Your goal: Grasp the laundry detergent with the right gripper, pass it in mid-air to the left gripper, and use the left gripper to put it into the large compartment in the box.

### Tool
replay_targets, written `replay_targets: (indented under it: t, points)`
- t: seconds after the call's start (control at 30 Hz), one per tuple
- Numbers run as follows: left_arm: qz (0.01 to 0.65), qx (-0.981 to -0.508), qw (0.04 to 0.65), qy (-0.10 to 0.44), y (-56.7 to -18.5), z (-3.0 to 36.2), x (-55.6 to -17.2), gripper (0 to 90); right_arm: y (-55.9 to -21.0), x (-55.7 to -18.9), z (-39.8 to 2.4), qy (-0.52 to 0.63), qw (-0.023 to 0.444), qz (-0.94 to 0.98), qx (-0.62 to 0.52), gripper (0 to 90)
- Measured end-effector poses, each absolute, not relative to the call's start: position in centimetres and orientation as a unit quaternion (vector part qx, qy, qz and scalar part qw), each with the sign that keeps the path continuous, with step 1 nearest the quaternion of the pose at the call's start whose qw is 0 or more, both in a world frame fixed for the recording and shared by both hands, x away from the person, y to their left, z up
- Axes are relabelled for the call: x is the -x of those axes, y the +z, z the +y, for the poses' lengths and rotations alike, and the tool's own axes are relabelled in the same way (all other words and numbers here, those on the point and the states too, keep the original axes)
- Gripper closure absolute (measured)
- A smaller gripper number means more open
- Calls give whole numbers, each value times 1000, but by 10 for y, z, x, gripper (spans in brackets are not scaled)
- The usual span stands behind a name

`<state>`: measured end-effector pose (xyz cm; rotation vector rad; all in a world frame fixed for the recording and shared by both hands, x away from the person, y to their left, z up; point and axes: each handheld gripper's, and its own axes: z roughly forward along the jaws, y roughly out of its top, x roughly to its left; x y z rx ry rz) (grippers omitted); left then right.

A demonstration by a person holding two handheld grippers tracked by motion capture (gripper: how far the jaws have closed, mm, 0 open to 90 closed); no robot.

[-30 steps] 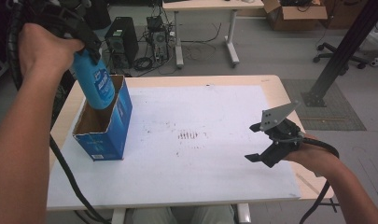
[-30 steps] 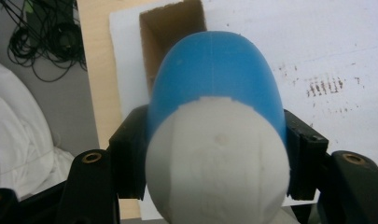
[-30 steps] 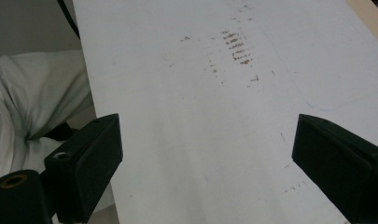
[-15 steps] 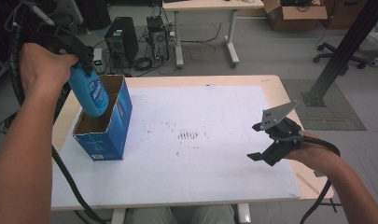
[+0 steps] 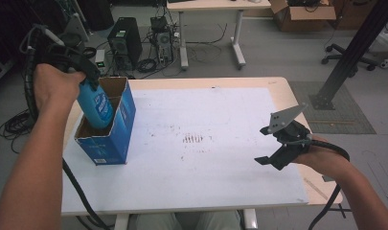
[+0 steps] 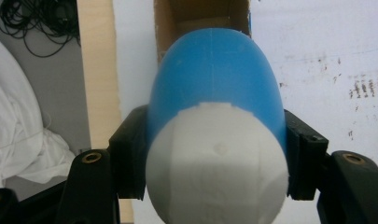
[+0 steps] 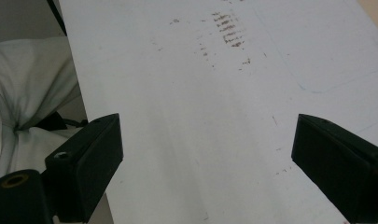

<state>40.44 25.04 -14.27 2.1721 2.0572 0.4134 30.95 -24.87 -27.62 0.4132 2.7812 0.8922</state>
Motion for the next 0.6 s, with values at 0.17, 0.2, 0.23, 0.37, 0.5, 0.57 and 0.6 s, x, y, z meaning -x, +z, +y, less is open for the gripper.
replay_targets:
  t: [0.17, 0.2, 0.23, 0.37, 0.5, 0.57, 0.6]
  points:
    - [679, -719, 58, 135, -155, 251, -407, 381, -278, -310, -250, 295, 95, 940, -141, 84]
    - [678, -720, 55, 135, -160, 251, -407, 381, -278, -310, -250, 293, 94, 941, -143, 84]
    - [678, -720, 55, 135, -160, 251, -407, 381, -278, -310, -251, 293, 94, 941, -142, 84]
    - [680, -718, 55, 134, -172, 254, -408, 381, -277, -310, -253, 293, 94, 940, -146, 84]
    - [680, -719, 53, 134, -184, 256, -408, 381, -278, -310, -255, 290, 95, 940, -149, 84]
    - [677, -722, 50, 137, -190, 256, -409, 381, -279, -310, -256, 291, 95, 940, -151, 84]
    - [676, -722, 49, 138, -194, 256, -409, 381, -279, -310, -256, 291, 95, 940, -152, 84]
